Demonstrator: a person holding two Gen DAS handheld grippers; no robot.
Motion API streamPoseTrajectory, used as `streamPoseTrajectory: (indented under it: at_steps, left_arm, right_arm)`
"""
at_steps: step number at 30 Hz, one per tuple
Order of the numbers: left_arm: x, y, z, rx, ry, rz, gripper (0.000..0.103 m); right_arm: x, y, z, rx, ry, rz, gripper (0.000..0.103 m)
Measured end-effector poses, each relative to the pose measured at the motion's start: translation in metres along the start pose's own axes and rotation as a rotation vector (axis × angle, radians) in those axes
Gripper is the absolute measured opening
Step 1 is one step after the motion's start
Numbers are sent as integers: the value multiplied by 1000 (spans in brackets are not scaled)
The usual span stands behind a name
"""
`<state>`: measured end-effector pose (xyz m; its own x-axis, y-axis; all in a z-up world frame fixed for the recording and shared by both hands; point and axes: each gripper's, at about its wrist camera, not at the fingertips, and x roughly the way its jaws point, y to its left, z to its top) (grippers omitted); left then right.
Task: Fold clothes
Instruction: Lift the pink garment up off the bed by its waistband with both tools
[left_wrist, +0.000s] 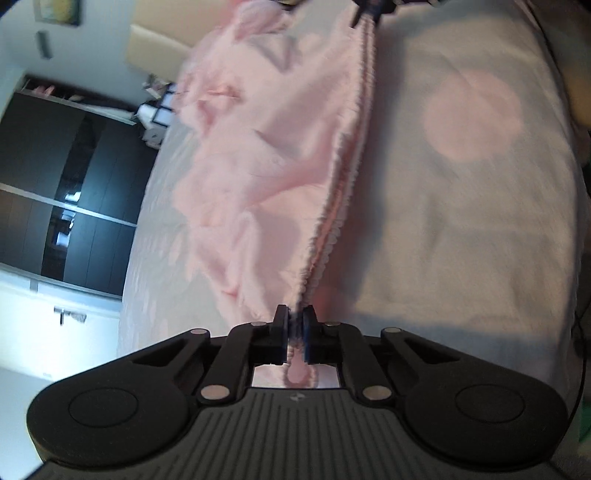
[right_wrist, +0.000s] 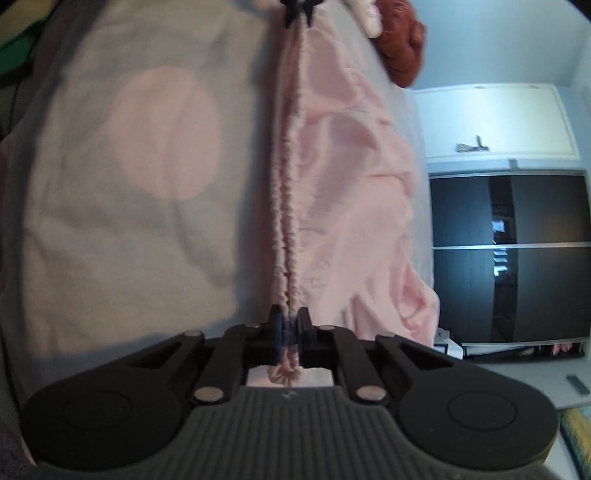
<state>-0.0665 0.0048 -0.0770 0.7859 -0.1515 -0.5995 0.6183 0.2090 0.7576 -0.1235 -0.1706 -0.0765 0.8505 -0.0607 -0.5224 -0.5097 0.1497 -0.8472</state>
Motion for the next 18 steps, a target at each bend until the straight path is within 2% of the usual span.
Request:
streamPoseTrajectory:
  at_steps: [5, 9, 13, 18]
  left_arm:
    - [-22, 80, 17, -211, -32, 14, 5]
    - [-52, 166, 43, -336, -91, 74, 5]
    - [-93, 259, 74, -466, -171, 124, 5]
    - [-174, 361, 112, -613, -328, 217, 5]
  right_arm:
    - [-16, -78, 3, 243, -37, -95, 7]
    - [-33, -160, 9, 298, -79, -217, 7]
    - [-62, -271, 17, 378, -117, -363, 7]
    - [-122, -400, 25, 413, -153, -607, 7]
